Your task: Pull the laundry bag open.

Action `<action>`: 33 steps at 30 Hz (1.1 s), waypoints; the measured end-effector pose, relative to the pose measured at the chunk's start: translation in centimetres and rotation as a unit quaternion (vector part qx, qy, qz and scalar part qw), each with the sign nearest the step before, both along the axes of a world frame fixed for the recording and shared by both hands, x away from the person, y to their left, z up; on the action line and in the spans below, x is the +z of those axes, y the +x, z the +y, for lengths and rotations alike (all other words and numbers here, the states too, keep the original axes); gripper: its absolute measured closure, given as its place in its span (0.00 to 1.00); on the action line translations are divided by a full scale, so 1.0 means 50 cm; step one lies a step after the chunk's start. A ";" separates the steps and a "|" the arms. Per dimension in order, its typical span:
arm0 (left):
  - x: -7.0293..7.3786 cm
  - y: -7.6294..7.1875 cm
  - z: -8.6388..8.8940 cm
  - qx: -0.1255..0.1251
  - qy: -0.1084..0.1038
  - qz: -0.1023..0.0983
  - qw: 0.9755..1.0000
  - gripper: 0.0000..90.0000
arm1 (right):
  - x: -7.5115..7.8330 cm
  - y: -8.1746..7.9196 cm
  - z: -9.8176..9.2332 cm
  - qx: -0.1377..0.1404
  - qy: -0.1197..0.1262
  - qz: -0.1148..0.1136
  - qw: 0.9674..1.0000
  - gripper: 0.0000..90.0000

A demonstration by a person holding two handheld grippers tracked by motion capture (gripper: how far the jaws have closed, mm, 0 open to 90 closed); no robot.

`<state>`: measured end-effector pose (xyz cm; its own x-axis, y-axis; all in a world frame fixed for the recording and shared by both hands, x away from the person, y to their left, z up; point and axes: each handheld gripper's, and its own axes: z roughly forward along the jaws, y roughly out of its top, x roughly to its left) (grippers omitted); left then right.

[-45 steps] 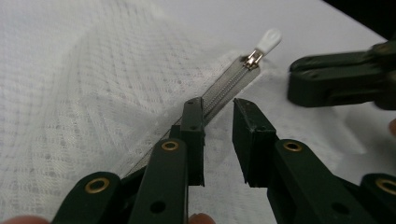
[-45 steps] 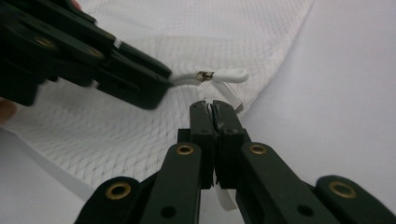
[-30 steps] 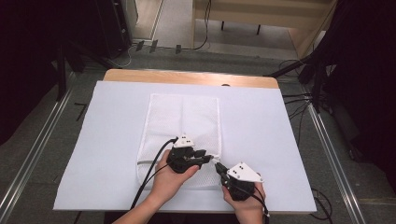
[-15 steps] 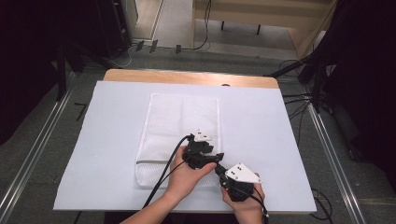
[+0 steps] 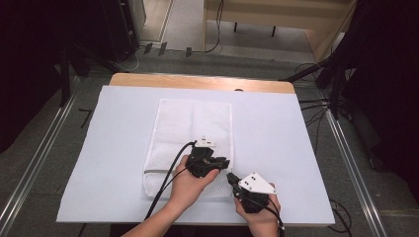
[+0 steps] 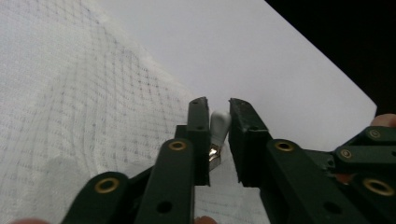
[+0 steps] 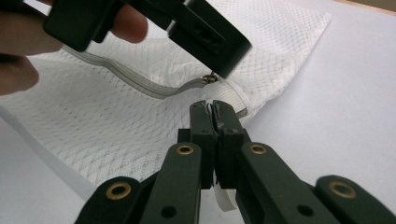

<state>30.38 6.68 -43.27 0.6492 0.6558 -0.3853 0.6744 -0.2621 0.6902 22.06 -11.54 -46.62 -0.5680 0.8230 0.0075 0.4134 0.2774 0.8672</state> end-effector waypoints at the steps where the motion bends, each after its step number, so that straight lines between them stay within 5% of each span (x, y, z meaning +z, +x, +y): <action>1: -0.001 0.001 0.005 0.001 -0.005 0.002 1.000 0.90 | 0.000 0.000 0.000 0.000 0.000 0.000 1.000 1.00; 6: -0.009 0.003 0.023 -0.004 -0.015 0.011 1.000 0.94 | 0.000 0.000 0.000 -0.002 0.001 -0.001 1.000 1.00; 17: -0.017 -0.010 0.043 -0.014 -0.013 -0.003 1.000 0.97 | 0.011 -0.007 0.003 -0.012 -0.013 -0.010 1.000 1.00; 33: -0.033 -0.008 0.081 0.011 0.003 -0.015 1.000 0.97 | 0.020 -0.010 -0.003 -0.024 -0.016 -0.018 0.999 1.00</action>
